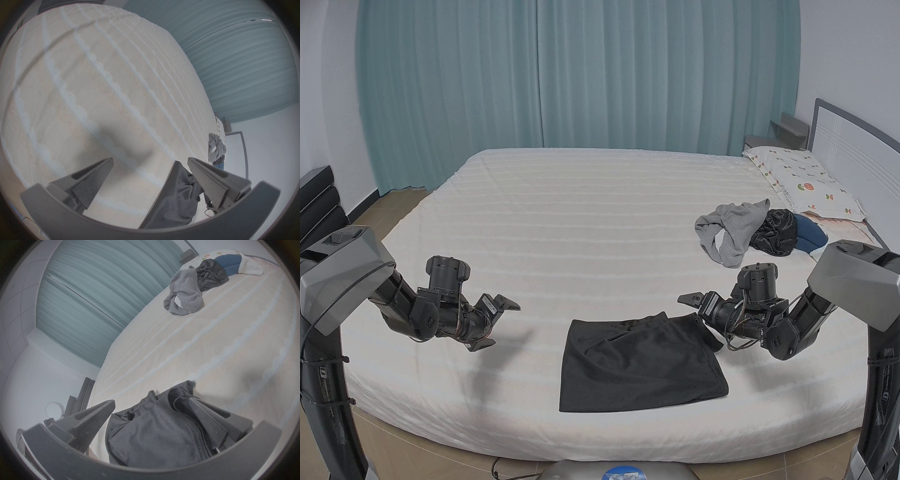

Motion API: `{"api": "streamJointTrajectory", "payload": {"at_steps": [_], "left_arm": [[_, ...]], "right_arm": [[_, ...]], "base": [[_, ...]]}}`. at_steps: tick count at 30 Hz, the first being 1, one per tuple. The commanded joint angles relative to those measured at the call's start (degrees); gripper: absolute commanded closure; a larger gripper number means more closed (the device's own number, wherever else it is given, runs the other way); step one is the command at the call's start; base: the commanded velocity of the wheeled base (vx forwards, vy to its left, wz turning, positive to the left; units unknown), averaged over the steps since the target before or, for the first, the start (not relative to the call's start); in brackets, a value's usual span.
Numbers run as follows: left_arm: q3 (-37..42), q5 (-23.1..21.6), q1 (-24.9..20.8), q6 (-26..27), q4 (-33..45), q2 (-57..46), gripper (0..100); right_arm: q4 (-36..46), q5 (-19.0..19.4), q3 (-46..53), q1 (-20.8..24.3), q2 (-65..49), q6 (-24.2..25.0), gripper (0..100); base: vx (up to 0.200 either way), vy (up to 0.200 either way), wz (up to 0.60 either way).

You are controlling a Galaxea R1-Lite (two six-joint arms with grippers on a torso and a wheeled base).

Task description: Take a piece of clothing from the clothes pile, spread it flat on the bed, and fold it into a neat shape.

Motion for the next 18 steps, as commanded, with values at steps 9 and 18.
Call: {"api": "streamJointTrajectory", "payload": {"at_steps": [9,18], "left_arm": [[-0.79,0.05,-1.31,-0.2,-0.1,0.24,0],[-0.7,0.4,-1.49,-0.02,-0.01,0.24,0]], "right_arm": [[0.05,2.54,-2.79,0.07,4.04,0.07,0],[0.13,2.8,-3.14,-0.9,5.71,-0.37,100]], "base": [[0.0,0.0,0.0],[0.0,0.0,0.0]]}}
